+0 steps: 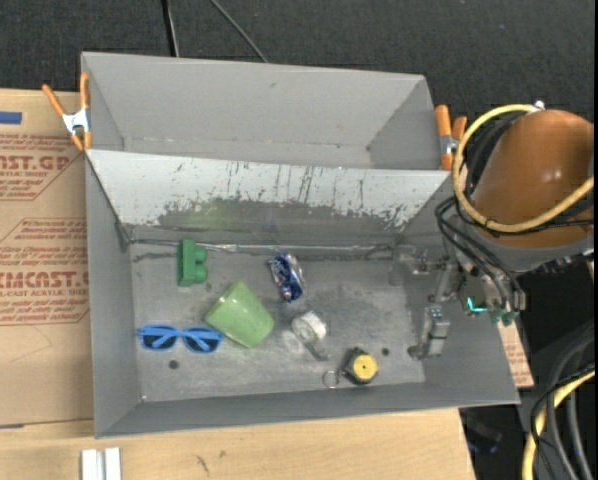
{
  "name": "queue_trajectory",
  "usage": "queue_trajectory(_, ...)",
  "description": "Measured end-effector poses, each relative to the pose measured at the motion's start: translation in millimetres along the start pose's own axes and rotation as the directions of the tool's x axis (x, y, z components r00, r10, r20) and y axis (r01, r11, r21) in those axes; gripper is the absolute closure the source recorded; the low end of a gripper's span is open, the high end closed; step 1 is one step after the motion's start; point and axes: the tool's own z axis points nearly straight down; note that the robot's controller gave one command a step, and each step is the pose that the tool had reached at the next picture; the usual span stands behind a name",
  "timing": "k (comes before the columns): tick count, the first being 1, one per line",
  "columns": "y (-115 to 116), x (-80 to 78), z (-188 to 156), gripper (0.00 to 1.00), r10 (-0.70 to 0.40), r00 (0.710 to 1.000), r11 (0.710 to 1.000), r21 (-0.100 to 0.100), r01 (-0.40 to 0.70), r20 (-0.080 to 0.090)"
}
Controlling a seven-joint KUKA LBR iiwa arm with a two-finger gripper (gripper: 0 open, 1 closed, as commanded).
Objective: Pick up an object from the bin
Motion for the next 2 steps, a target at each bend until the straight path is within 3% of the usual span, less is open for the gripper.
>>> queue_trajectory(1, 19.3, -8.1, 160.4, 0.00, -0.229, 0.973, 0.973, 0.002, 0.229, 0.011)
queue_trajectory(2, 18.7, -5.6, 156.6, 1.00, -0.230, 0.973, 0.973, 0.000, 0.230, -0.004)
